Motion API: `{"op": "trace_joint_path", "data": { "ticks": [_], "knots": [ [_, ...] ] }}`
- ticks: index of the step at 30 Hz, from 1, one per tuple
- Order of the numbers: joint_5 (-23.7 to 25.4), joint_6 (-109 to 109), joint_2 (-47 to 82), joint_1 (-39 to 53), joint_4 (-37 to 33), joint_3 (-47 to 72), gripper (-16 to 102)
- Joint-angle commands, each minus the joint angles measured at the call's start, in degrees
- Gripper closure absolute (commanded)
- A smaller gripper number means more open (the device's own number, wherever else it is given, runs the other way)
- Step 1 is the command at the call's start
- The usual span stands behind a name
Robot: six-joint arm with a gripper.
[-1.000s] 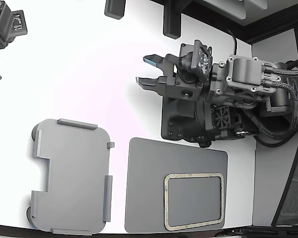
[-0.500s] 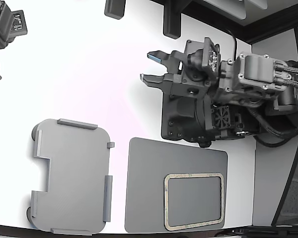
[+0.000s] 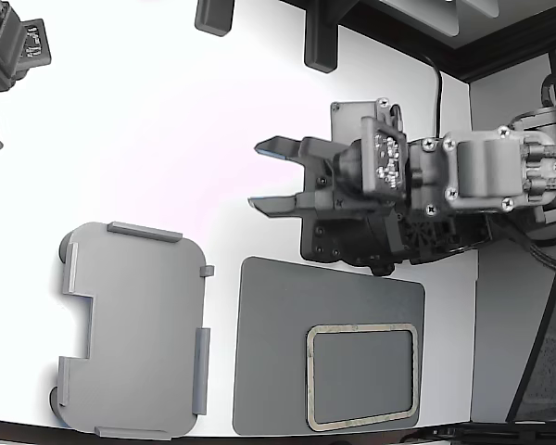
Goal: Move top rectangular frame to the holder.
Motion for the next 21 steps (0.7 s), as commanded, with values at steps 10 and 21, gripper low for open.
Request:
{"op": "trace_joint_path", "data": {
  "ticks": [10, 21],
  "knots": [
    [6.77, 22.59, -20.83, 22.76, 18.02, -19.95, -14],
    [4.83, 48.43, -23.12, 43.51, 27.33, -16.35, -14]
  ]
}}
